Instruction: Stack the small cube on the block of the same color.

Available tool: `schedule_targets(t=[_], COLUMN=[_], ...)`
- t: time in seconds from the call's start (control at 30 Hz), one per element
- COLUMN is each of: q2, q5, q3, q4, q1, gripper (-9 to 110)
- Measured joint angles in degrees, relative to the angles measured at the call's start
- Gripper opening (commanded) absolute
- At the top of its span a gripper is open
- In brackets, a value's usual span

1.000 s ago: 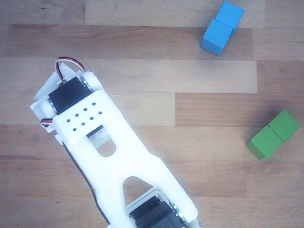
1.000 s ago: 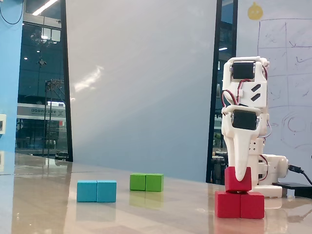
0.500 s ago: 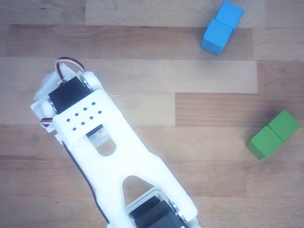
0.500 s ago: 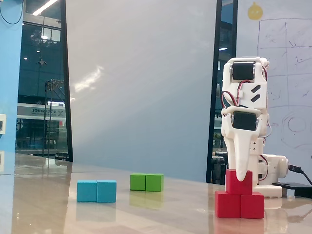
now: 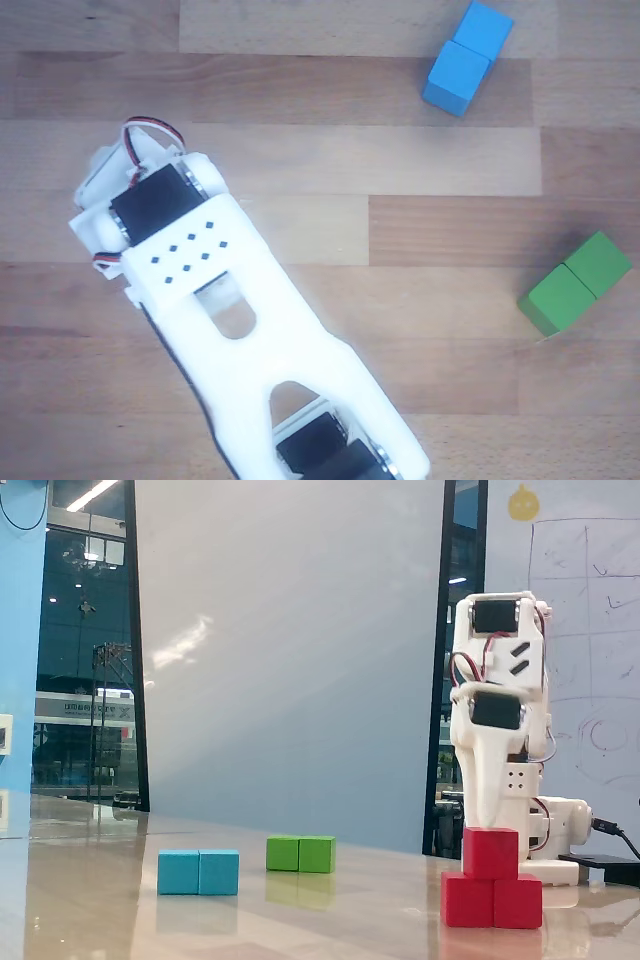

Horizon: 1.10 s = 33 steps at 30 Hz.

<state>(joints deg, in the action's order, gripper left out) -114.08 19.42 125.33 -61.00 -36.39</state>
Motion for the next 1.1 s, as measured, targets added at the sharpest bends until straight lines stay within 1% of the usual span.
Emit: schedule_targets(t=[0.2, 0.3, 0.43, 0.57, 0.67, 0.8, 0.97, 1.1], q2=[-9.05, -15.03, -21.53, -24.96, -27.6, -33.31, -42.8, -52.12], q5=[0.0, 0.0, 0.0, 0.0, 0.0, 0.0, 0.0, -0.79], q3=[0.0, 0.0, 0.09, 2.72, 6.5, 13.62, 24.35, 32.26], q4=[-5.36, -8.44, -12.04, -12.66, -10.9, -6.15, -0.53, 0.97], q1=[2.55, 5.8, 14.85, 25.84, 32.34, 37.53, 40.61, 41.04], gripper=[21, 21, 20, 15, 10, 6, 0, 0])
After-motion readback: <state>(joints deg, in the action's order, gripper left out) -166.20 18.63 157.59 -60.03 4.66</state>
